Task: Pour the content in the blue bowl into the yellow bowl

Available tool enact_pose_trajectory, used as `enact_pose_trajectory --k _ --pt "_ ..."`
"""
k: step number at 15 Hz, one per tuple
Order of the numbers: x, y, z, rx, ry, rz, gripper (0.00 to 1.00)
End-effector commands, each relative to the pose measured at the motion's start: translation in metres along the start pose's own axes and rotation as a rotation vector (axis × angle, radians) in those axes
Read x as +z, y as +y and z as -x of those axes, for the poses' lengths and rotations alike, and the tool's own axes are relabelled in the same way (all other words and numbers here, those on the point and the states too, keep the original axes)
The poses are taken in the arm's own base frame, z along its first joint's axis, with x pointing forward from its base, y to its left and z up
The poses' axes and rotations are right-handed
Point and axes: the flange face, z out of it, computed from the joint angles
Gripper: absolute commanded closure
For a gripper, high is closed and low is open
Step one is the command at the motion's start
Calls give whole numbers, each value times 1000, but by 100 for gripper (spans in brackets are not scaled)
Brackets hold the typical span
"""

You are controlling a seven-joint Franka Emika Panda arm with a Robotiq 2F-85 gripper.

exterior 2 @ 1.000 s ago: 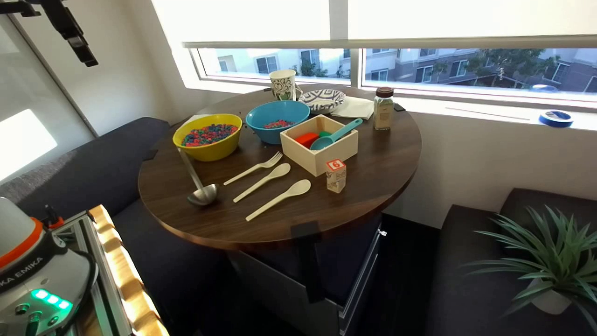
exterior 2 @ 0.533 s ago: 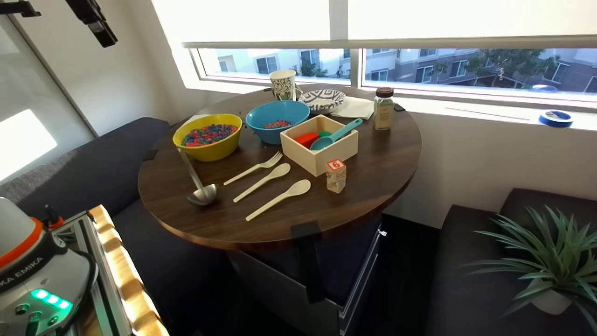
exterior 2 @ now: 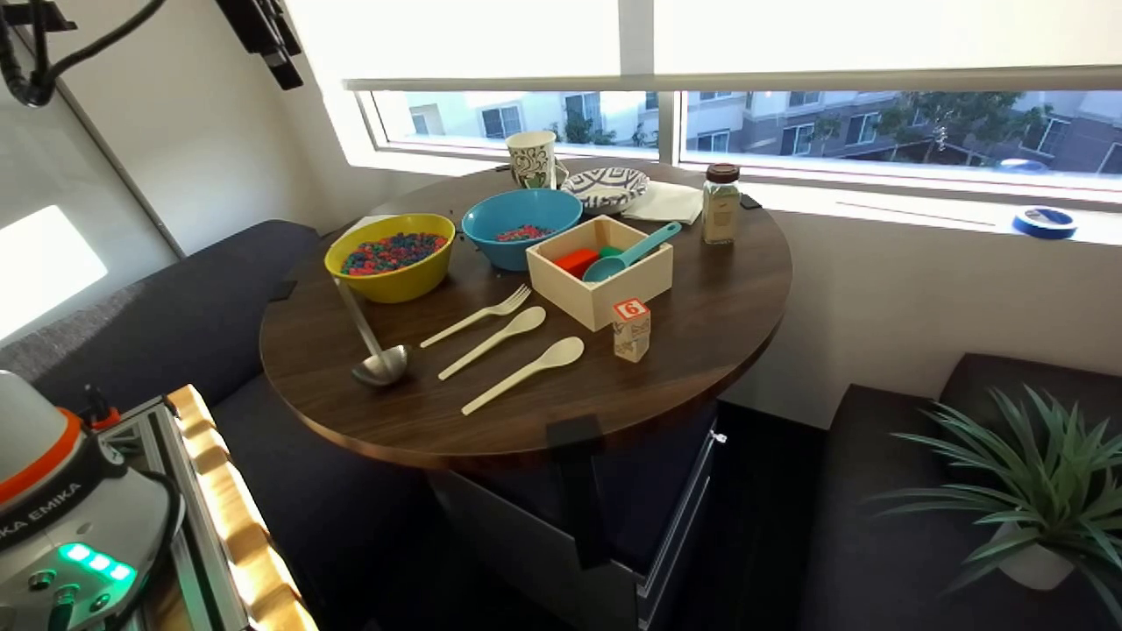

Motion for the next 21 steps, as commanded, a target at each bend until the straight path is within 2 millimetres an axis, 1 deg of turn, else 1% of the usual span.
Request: enact_pose_trajectory --k 1,4,7,9,12,13,14,16,17,20,21 --pt "28 -23 -47 18 -23 33 0" --pt "57 -32 -80 14 -10 82 0" --pt "94 -37 -105 -14 32 140 0" --pt "120 -33 -116 -25 33 177 0" --pt "163 -21 -130 -32 75 247 0" --pt "173 -17 -137 -42 106 279 0" --pt "155 -22 -128 -46 74 237 0" --pt "173 -16 -135 -47 87 263 0" --pt "177 -15 -137 -48 85 267 0" --pt "176 -16 -137 -49 90 268 0" --pt "181 -18 -139 -49 86 272 0"
